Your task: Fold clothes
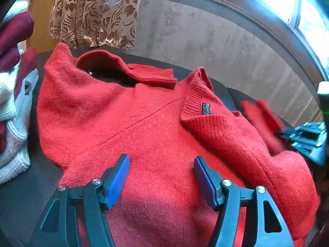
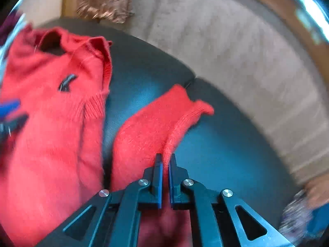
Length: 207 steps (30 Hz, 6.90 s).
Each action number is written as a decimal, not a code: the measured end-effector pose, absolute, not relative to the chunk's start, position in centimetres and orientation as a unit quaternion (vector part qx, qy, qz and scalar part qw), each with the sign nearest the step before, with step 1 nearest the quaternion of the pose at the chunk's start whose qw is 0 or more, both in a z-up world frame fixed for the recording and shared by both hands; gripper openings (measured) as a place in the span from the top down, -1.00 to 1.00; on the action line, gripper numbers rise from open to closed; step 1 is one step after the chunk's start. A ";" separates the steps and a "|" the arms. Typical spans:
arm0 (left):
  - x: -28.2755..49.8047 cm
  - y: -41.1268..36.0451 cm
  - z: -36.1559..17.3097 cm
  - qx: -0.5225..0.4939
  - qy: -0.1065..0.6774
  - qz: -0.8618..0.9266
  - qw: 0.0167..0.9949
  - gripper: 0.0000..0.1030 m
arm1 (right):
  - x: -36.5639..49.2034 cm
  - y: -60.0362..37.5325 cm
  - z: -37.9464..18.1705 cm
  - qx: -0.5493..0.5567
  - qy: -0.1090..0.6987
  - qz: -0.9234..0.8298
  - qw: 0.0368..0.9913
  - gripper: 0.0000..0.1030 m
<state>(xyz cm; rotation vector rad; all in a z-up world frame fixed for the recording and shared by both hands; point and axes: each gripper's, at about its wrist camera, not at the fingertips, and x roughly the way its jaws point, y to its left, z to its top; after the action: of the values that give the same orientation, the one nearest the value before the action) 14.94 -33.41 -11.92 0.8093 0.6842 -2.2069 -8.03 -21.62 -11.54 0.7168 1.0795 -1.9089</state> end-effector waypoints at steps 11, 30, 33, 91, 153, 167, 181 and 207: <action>14.5 -32.8 -12.1 0.319 0.252 -0.845 0.346 -0.28 | -25.0 -1.3 0.6 0.273 0.328 -0.896 0.124 0.90; 14.2 -32.9 -12.9 0.335 0.233 -0.841 0.355 -0.31 | -7.5 -0.2 -8.5 0.387 0.086 -0.803 0.444 -0.50; 13.9 -32.7 -12.8 0.345 0.220 -0.837 0.363 -0.32 | -2.7 -4.8 -9.8 0.384 0.091 -0.764 0.511 -0.50; 4.5 -35.9 -13.1 0.345 0.224 -0.822 0.394 -0.49 | -21.7 1.3 -10.9 0.513 0.297 -0.730 0.340 0.59; 4.4 -36.3 -13.0 0.337 0.233 -0.828 0.383 -0.54 | -8.6 14.1 -6.4 0.478 0.159 -0.816 0.283 -0.80; 4.2 -36.5 -12.9 0.344 0.225 -0.826 0.386 -0.55 | -18.0 21.8 -7.1 0.417 -0.137 -0.871 0.219 -0.98; 4.6 -36.6 -12.4 0.341 0.231 -0.827 0.382 -0.55 | -14.9 14.0 -8.0 0.434 -0.226 -0.833 0.258 -1.00; 4.6 -36.3 -12.3 0.334 0.238 -0.827 0.384 -0.55 | -18.1 7.2 -12.0 0.447 -0.062 -0.850 0.270 -0.76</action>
<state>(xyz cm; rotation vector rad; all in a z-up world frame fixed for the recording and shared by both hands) 4.62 -36.33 -12.31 0.8520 0.6060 -2.1093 -18.08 7.20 -11.97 1.2059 -0.1684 -2.2916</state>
